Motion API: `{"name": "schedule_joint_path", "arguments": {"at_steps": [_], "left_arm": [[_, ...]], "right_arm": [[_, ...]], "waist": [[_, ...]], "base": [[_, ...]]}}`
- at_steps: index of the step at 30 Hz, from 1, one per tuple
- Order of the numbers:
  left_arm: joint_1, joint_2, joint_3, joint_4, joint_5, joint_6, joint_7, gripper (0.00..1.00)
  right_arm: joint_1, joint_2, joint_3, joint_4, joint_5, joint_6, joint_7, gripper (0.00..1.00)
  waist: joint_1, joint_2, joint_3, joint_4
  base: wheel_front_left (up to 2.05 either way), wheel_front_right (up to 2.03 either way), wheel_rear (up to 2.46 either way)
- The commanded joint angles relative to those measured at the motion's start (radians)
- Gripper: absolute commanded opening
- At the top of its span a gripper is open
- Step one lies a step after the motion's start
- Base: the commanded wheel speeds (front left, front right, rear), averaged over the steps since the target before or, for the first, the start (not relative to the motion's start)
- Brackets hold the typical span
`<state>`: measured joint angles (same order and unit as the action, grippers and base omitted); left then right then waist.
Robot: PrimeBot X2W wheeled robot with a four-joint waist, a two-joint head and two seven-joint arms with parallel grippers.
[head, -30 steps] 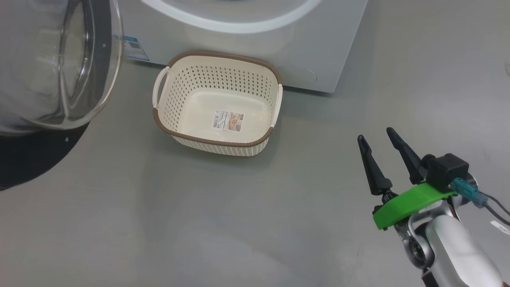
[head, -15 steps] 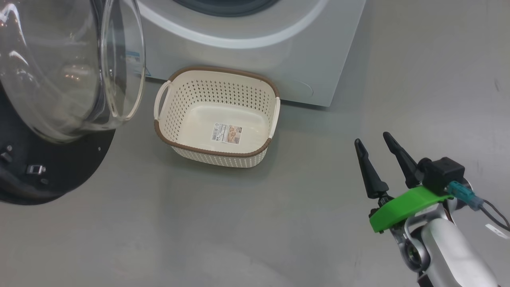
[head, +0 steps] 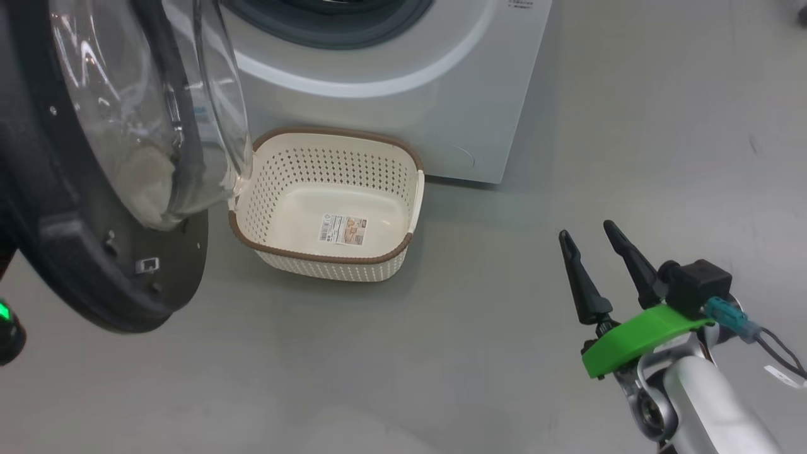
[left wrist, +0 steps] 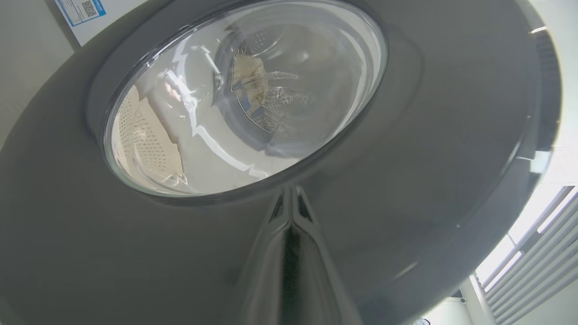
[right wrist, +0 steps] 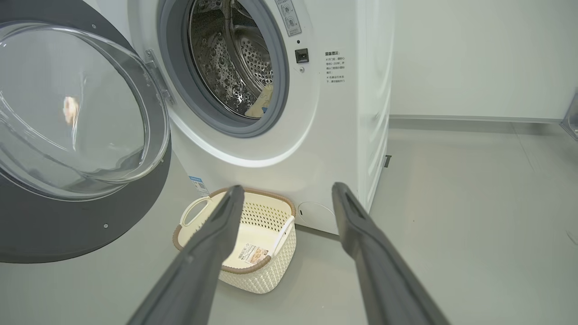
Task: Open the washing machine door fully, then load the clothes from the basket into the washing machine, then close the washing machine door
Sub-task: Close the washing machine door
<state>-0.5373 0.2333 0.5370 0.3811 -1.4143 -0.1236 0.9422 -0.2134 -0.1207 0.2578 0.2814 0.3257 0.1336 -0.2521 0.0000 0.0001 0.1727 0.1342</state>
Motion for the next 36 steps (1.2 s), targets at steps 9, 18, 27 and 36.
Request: {"name": "schedule_joint_path", "arguments": {"at_steps": [9,18,27,36], "left_arm": [[0.027,-0.046,-0.012,-0.092,-0.007,-0.004,0.002,0.0],[0.063,-0.125,-0.035,-0.15,-0.014,0.003,-0.016,0.0],[0.091,-0.167,-0.065,-0.135,-0.025,-0.001,-0.068,0.0],[0.097,-0.181,-0.12,-0.096,-0.071,-0.006,-0.127,0.0]], "right_arm": [[0.001,0.011,0.013,-0.034,0.004,-0.003,-0.01,1.0],[0.011,0.019,0.009,-0.036,0.004,-0.003,-0.01,1.0],[0.016,0.017,0.008,-0.038,0.002,-0.003,-0.01,1.0],[0.018,0.021,0.016,-0.035,0.004,-0.003,-0.01,1.0]], "waist": [[0.0,-0.0001,-0.025,-0.04],[0.0,-0.0001,-0.039,-0.087],[0.0,-0.0001,-0.041,-0.14],[0.0,-0.0001,-0.051,-0.198]], "base": [[0.0,0.0,0.0],[0.0,0.0,0.0],[0.0,0.0,0.0],[0.0,0.0,0.0]]}}
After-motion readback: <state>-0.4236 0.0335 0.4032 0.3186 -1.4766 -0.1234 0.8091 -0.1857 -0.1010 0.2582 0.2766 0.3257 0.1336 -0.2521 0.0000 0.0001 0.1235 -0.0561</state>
